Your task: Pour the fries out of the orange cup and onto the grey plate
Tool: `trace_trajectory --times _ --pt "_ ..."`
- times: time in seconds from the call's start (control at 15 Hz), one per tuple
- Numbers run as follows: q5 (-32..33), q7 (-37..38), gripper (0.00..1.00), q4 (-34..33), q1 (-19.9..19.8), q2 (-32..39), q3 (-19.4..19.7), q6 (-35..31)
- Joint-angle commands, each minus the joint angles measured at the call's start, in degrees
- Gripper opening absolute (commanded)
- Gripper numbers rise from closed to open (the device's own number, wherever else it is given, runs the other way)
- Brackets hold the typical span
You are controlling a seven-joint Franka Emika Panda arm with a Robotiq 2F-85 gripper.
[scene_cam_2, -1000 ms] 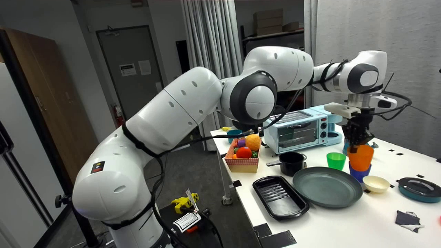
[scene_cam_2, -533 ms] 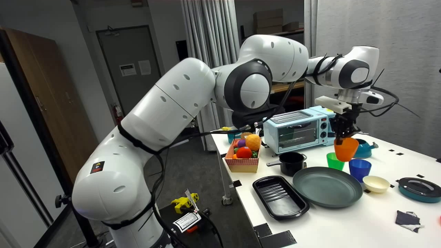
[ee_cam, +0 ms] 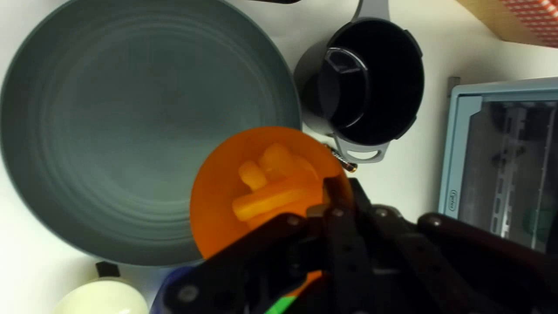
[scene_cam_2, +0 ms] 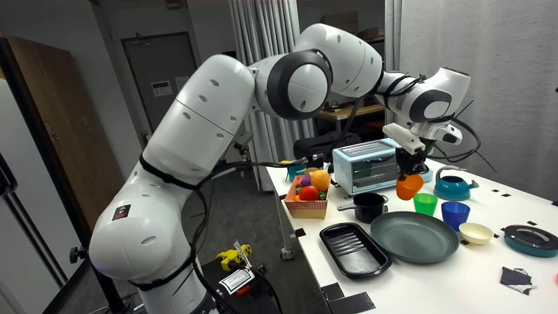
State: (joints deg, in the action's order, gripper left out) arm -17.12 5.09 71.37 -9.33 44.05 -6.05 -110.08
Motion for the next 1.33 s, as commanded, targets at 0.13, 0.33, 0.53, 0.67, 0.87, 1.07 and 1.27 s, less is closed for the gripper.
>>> trace_trajectory --times 0.13,0.33,0.53,0.67,0.87,1.07,1.27 --pt "-15.5 -12.33 0.01 18.18 -4.95 -9.78 -2.46 -11.44" --pt "-24.74 -20.97 0.01 24.39 -7.38 -12.4 -3.47 -15.17" --pt "-34.06 -28.44 0.01 28.24 -8.16 -14.0 -2.98 -16.26" --pt "-41.03 -32.9 0.01 29.93 -8.16 -14.51 -2.61 -16.99" --pt "-51.51 -40.14 0.01 31.5 -7.47 -14.79 -1.74 -16.85" --pt "-60.94 -46.32 0.01 31.68 -6.31 -14.32 -0.38 -16.19" --pt "-67.98 -50.4 0.01 30.95 -5.1 -13.69 1.57 -15.4"
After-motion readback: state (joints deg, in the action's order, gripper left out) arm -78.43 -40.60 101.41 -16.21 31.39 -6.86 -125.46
